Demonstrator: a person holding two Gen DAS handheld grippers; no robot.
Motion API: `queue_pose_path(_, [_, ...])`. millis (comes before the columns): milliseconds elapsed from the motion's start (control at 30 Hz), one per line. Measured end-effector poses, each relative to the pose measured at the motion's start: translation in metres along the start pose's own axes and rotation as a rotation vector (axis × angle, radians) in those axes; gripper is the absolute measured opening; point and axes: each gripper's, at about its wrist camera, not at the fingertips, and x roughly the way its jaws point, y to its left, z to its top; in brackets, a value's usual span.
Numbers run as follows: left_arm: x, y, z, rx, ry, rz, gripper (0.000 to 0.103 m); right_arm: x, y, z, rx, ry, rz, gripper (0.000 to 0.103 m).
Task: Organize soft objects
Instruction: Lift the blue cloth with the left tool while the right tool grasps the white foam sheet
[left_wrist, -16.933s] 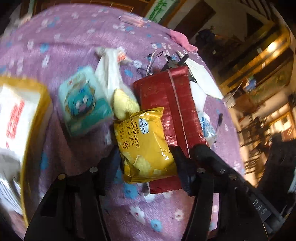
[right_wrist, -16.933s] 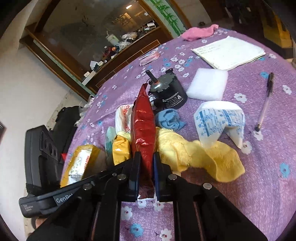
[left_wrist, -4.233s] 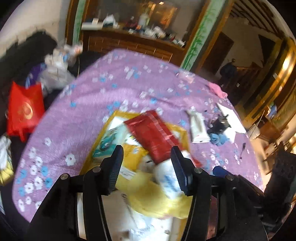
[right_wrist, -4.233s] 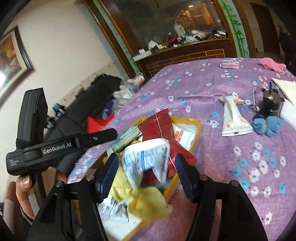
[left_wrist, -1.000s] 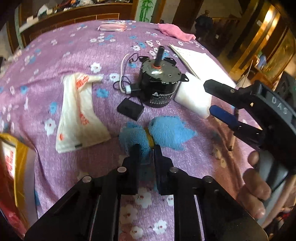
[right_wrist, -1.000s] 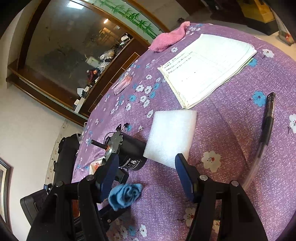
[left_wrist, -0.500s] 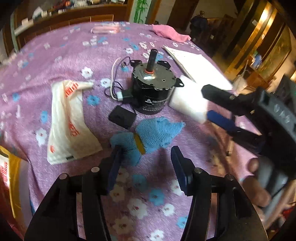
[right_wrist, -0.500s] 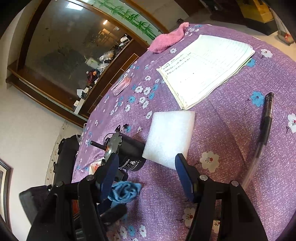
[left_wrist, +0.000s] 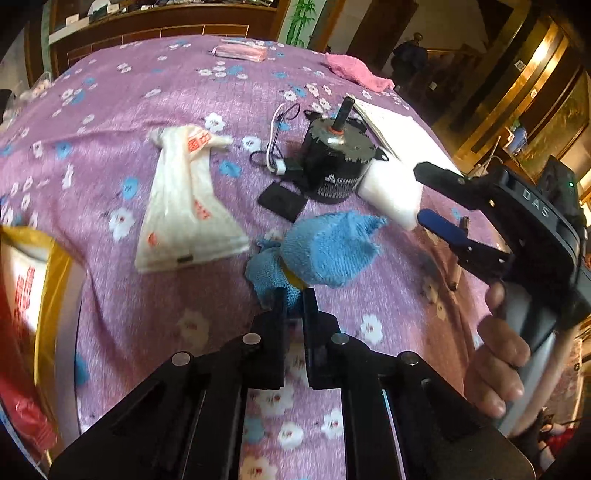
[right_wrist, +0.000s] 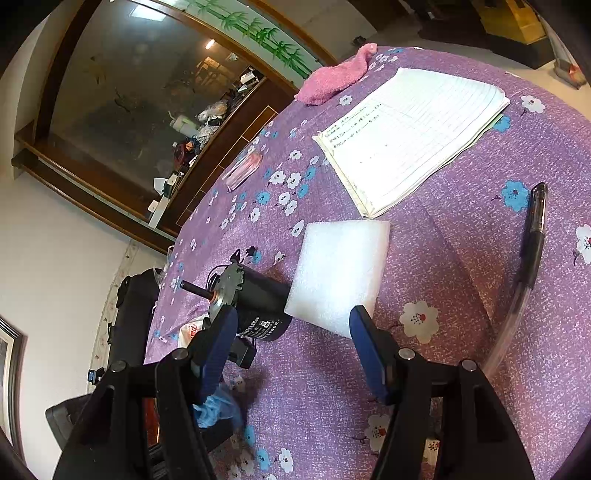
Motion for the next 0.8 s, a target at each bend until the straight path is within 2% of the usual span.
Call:
queue_pose_path(67, [-0.004, 0.006, 0.000, -0.033, -0.015, -0.021, 0.006, 0.000, 0.000, 0.000, -0.003, 0.000, -0.002, 0.064])
queue_pose_path(133, [-0.002, 0.008, 0.001, -0.056, 0.004, -0.056, 0.006, 0.000, 0.000, 0.001, 0.000, 0.002, 0.001, 0.064])
queue_pose_path(200, [-0.004, 0.007, 0.002, -0.060, 0.007, -0.044, 0.008, -0.002, -0.001, 0.001, 0.006, -0.001, 0.017, 0.064])
queue_pose_path(267, [-0.009, 0.004, 0.002, -0.037, -0.009, -0.022, 0.018, -0.003, -0.001, 0.001, 0.008, -0.006, 0.023, 0.064])
queue_pose_path(333, [-0.018, 0.003, 0.001, -0.031, -0.028, -0.016, 0.045, -0.004, -0.002, 0.001, 0.012, -0.006, 0.032, 0.064])
queue_pose_path(400, [-0.023, 0.004, 0.002, -0.028, -0.045, -0.008, 0.046, -0.004, -0.002, 0.001, 0.016, -0.005, 0.034, 0.063])
queue_pose_path(567, [-0.013, -0.004, 0.013, 0.020, -0.027, 0.018, 0.046, -0.005, -0.004, 0.000, 0.018, -0.008, 0.030, 0.064])
queue_pose_path(700, [-0.003, -0.024, 0.024, 0.101, -0.039, 0.006, 0.046, -0.003, -0.008, 0.001, 0.038, -0.006, 0.012, 0.064])
queue_pose_path(767, [0.014, -0.028, 0.029, 0.120, -0.008, 0.015, 0.046, -0.001, -0.009, 0.002, 0.050, 0.001, 0.014, 0.064])
queue_pose_path(800, [0.020, -0.029, 0.028, 0.127, 0.001, 0.044, 0.046, 0.000, -0.009, 0.002, 0.050, 0.003, 0.010, 0.064])
